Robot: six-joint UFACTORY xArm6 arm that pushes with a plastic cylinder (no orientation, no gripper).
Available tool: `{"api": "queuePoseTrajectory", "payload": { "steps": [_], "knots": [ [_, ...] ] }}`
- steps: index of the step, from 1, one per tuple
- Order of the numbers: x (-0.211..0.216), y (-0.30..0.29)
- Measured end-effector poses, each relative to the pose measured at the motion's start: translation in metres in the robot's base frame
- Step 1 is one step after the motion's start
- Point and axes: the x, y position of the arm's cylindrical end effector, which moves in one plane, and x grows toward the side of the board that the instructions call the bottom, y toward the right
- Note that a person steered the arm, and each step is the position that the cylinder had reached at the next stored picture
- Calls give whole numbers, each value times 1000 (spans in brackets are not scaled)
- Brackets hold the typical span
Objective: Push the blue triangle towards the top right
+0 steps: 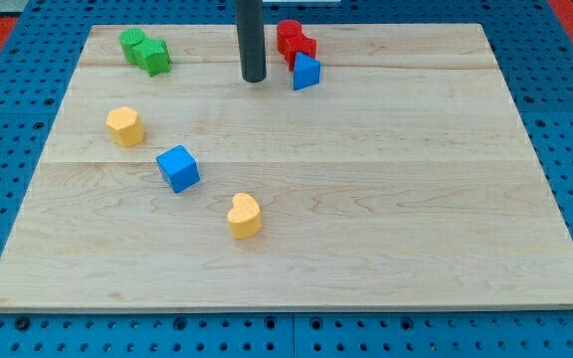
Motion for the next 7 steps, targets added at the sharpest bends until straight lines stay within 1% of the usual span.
{"api": "queuePoseTrajectory", "payload": {
  "steps": [3, 4, 5, 7],
  "knots": [
    [12, 103],
    [9, 111],
    [-7, 111],
    [-12, 142]
  ]
}}
